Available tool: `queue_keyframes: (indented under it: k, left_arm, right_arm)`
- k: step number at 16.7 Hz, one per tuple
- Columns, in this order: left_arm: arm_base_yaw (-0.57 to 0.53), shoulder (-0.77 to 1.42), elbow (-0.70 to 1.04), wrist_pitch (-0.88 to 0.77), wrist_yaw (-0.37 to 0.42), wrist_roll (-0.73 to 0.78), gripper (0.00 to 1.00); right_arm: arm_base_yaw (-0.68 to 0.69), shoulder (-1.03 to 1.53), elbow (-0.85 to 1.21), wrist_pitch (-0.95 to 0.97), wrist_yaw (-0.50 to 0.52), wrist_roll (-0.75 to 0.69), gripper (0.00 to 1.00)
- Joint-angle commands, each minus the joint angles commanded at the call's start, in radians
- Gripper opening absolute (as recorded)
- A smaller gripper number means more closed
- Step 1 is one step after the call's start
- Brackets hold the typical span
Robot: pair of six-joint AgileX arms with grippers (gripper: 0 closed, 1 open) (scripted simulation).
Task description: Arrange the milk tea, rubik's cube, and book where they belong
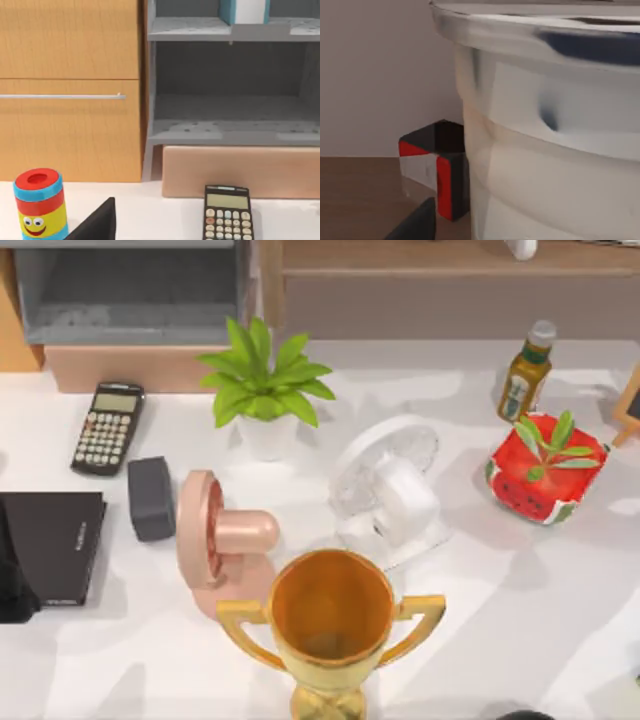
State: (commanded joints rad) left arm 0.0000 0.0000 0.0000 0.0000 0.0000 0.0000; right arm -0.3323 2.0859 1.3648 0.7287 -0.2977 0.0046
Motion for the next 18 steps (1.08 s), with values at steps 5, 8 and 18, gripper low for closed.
queue_keyframes:
  k: [5, 8, 18]
  left_arm:
    - [0.0, 0.0, 0.0, 0.0, 0.0, 0.0, 1.0]
    - [0.0, 0.0, 0.0, 0.0, 0.0, 0.0, 1.0]
    - [0.0, 0.0, 0.0, 0.0, 0.0, 0.0, 1.0]
  right_arm:
    - [0.002, 0.042, 0.064, -0.024, 0.008, -0.001, 1.0]
    - [0.002, 0.042, 0.064, -0.024, 0.008, -0.001, 0.92]
    - [0.002, 0.042, 0.064, -0.024, 0.008, -0.001, 0.17]
